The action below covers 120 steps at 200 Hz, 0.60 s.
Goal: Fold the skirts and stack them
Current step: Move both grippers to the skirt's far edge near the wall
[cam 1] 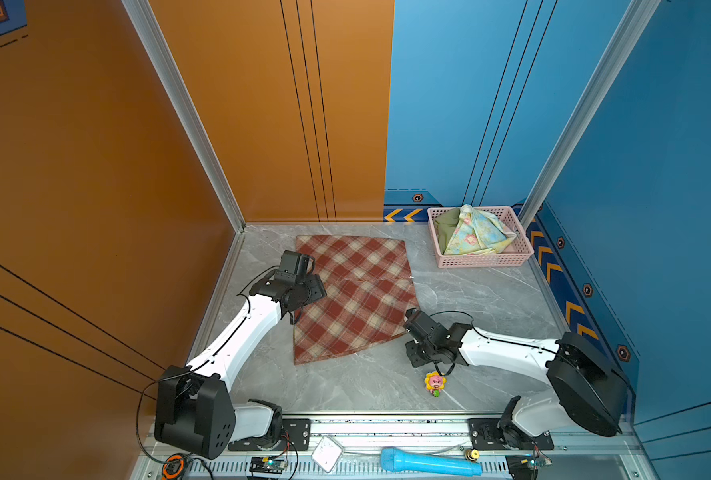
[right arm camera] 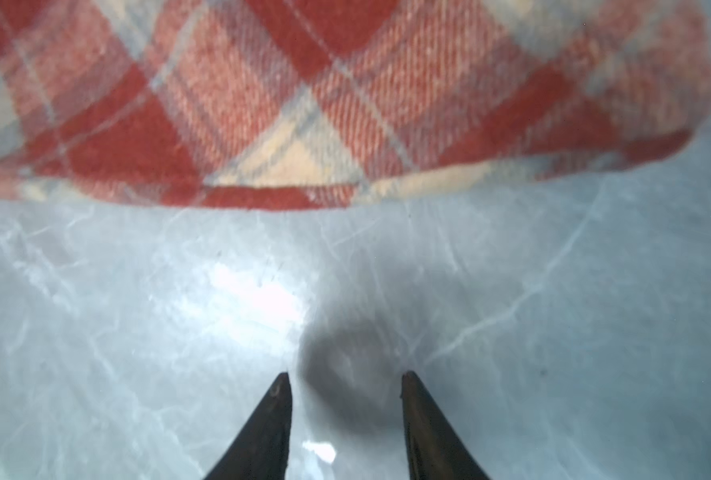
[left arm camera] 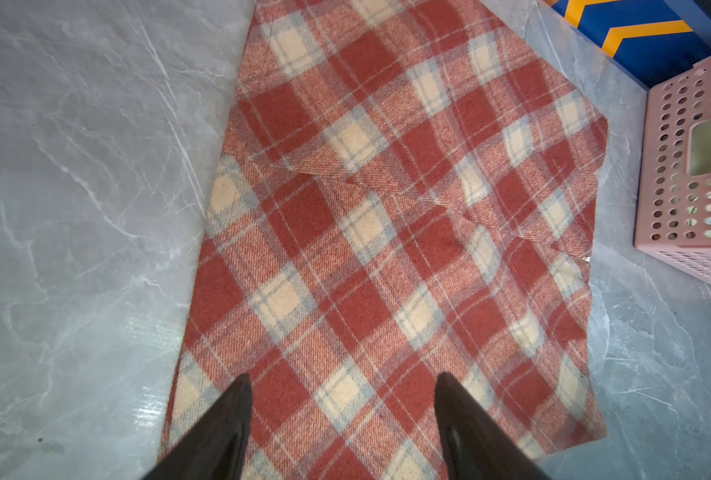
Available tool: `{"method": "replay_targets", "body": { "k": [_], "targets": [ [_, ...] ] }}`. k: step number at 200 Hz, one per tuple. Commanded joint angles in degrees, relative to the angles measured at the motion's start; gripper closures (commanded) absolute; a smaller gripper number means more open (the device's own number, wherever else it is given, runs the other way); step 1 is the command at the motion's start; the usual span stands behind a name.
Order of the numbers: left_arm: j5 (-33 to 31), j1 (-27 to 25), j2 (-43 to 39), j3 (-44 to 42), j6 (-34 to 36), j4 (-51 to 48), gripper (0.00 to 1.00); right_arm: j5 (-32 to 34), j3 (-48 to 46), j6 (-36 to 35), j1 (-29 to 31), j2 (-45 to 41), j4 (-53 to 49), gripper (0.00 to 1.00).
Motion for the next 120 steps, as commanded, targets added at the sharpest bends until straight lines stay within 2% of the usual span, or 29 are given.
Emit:
{"method": "replay_targets", "body": {
  "k": [1,19,39,49,83,120],
  "targets": [
    [-0.78,0.61,2.31,3.13,1.34,0.13,0.29,2.14,1.06,0.53,-1.42,-5.02,-3.37,0.55],
    [-1.28,0.74,5.35,5.37,2.20,0.13,0.29,0.54,5.39,-1.50,-5.35,-5.02,-3.17,0.54],
    [-1.76,1.15,9.76,8.78,3.66,0.13,0.28,-1.13,12.38,-2.95,-9.30,-0.35,-1.49,0.53],
    [-1.74,1.70,12.37,10.87,4.40,-0.09,0.28,-2.07,16.86,-3.15,-12.40,3.92,-0.13,0.51],
    [-1.21,5.55,21.18,18.33,6.69,-0.14,0.26,-3.46,32.51,-4.54,-17.48,19.15,0.69,0.45],
    [-0.19,10.45,32.19,28.76,9.31,-0.14,0.22,-3.12,47.15,-5.02,-21.65,32.11,0.84,0.36]
  ]
}}
